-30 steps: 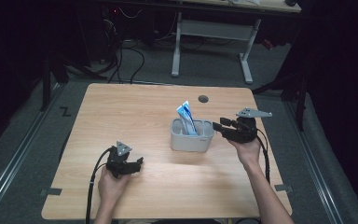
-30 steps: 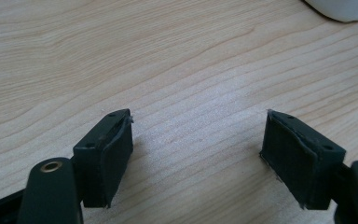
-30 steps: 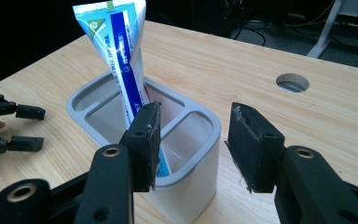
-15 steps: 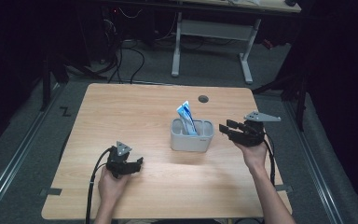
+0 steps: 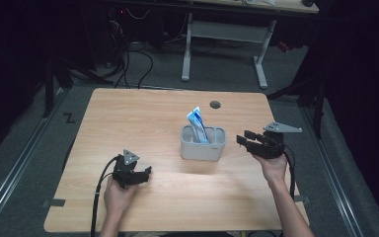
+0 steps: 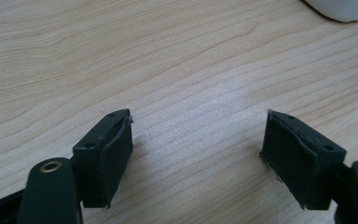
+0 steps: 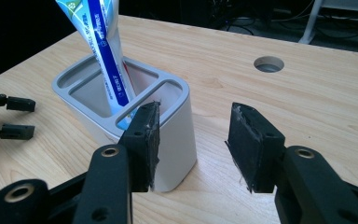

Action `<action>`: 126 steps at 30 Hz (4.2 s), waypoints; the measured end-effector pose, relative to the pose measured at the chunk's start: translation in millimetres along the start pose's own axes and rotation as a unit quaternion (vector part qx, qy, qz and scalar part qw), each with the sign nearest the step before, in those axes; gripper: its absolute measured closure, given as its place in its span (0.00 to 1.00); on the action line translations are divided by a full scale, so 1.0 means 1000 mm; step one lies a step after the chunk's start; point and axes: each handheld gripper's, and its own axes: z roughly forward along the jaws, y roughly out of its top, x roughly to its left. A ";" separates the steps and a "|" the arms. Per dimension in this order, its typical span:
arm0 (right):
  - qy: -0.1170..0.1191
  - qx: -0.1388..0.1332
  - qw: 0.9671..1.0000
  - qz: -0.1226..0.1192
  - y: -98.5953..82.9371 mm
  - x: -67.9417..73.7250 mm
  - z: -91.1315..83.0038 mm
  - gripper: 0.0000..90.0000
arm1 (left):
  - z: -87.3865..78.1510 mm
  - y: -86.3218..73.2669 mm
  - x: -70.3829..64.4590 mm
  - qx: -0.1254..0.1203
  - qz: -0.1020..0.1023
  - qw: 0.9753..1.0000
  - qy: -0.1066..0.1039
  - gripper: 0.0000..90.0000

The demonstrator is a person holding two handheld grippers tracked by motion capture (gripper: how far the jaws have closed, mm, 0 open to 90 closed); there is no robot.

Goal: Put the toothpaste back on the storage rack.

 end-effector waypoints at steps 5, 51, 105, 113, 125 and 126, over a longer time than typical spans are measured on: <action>-0.001 -0.003 1.000 0.003 -0.003 -0.001 -0.004 0.59 | 0.000 0.000 0.000 0.000 0.000 1.000 0.000 0.27; -0.004 -0.005 0.999 0.044 -0.050 -0.008 -0.017 0.59 | 0.000 0.000 0.000 0.000 0.001 1.000 0.000 0.27; -0.052 0.050 0.996 0.055 -0.085 -0.020 0.015 0.58 | 0.000 0.000 0.000 0.000 0.001 1.000 0.000 0.27; -0.063 0.063 0.995 0.051 -0.091 -0.021 0.023 0.57 | 0.000 0.000 0.000 0.000 0.001 1.000 0.000 0.27; -0.078 0.077 0.993 0.038 -0.094 -0.021 0.032 0.55 | 0.000 0.000 0.000 0.000 0.001 1.000 0.000 0.27; -0.080 0.078 0.993 0.036 -0.095 -0.021 0.033 0.55 | 0.000 0.000 0.000 0.000 0.001 1.000 0.000 0.27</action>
